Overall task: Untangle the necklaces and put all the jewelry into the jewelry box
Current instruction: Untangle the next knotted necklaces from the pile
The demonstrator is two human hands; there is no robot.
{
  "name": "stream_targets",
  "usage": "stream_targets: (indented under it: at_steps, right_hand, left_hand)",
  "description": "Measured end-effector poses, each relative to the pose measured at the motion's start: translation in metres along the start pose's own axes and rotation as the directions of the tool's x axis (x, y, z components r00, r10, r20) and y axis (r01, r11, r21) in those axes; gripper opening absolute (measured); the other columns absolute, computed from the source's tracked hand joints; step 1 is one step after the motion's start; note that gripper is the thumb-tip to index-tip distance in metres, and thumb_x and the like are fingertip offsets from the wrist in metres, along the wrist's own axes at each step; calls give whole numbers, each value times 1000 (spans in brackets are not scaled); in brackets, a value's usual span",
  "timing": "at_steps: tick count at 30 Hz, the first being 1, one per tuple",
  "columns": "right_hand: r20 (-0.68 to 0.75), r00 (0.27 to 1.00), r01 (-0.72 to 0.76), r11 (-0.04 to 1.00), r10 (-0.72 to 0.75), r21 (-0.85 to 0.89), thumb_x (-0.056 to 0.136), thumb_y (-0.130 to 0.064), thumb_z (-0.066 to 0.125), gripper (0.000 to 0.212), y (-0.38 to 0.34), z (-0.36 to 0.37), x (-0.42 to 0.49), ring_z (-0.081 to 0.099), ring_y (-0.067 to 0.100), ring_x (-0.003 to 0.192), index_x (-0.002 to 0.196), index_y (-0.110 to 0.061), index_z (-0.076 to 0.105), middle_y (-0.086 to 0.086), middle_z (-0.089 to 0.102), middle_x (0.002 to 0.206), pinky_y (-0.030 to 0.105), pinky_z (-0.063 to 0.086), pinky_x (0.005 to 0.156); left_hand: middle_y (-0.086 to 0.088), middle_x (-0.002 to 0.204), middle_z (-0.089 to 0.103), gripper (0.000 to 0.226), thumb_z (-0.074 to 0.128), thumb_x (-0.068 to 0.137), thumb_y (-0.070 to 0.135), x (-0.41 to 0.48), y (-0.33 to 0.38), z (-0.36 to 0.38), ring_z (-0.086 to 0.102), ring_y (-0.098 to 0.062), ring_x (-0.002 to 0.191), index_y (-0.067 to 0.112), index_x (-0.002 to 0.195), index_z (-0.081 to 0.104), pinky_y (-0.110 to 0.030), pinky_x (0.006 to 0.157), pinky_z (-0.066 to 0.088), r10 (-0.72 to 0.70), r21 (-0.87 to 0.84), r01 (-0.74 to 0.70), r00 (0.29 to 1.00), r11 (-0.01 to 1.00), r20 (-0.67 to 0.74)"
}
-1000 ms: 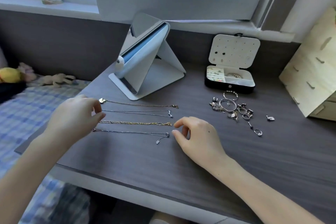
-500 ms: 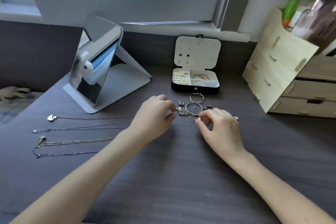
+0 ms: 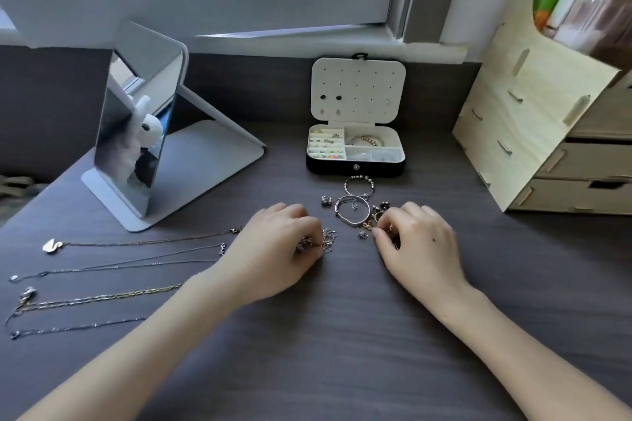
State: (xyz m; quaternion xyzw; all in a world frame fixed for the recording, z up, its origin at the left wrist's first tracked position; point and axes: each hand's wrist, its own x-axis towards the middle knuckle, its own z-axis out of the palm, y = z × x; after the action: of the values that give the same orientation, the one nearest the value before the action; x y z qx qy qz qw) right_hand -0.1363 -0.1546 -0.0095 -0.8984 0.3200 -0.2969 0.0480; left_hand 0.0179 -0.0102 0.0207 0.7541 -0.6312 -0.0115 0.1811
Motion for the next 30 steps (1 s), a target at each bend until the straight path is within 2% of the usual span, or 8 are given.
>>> stream_targets:
  at_steps: [4,7,9,11,15,17,25,30]
  right_hand:
    - [-14,1000,7,1000,-7,21,67,-14,79,16,-3,-5,-2,54,27,64,67,-17,63,0,56,67,31,43,55]
    - [-16,998,59,994,-58,87,74,-25,69,7,-11,-12,-6,52,21,66,70,-19,64,-4,56,69,31,43,57]
    - [32,991,121,977,-128,178,76,-34,60,14,-19,-17,-12,50,16,68,72,-22,65,-8,55,69,27,38,63]
    - [116,970,174,943,-214,284,76,-42,56,21,-28,-21,-19,48,11,72,75,-24,66,-12,55,71,23,35,66]
    - [227,916,235,900,-332,368,74,-50,56,28,-46,-18,-29,45,10,74,89,-29,67,-13,54,77,25,38,67]
    - [245,897,264,890,-368,371,75,-50,55,27,-53,-13,-31,45,11,74,91,-31,67,-12,53,79,28,41,64]
    - [172,886,341,856,-431,388,84,-36,54,21,-51,-16,-38,46,14,70,79,-18,65,-7,57,76,27,38,63]
    - [205,905,238,844,-373,480,86,-34,55,19,-43,-28,-35,43,1,71,82,-19,65,-19,54,78,16,36,68]
  left_hand:
    - [9,82,59,19,53,79,39,-19,5,-7,57,-15,77,29,82,68,-25,69,42,-11,-100,18,997,995,71]
    - [17,83,55,21,52,79,49,-28,7,-8,56,-3,76,35,86,66,-23,71,45,-36,-224,65,991,972,131]
    - [17,83,56,27,48,78,56,-30,4,-8,58,-6,76,38,92,62,-24,71,46,-55,-297,87,992,951,112]
    - [15,81,58,26,47,77,54,-30,-1,-8,58,-9,74,40,96,58,-28,70,47,-87,-326,100,995,940,56]
    - [12,74,59,8,55,76,38,-31,-8,-7,56,-11,71,36,78,63,-26,67,46,-151,-315,156,988,936,39]
    - [11,73,58,3,61,77,37,-32,-10,-7,54,-11,72,37,78,63,-23,63,43,-143,-311,161,986,937,81]
    - [12,75,55,11,69,70,37,-36,-11,-2,51,-6,74,37,74,59,-17,62,40,-138,-294,165,984,941,110]
    - [15,76,53,11,59,66,39,-40,-9,-2,49,-3,79,33,73,53,-17,66,38,-96,-234,115,991,966,91]
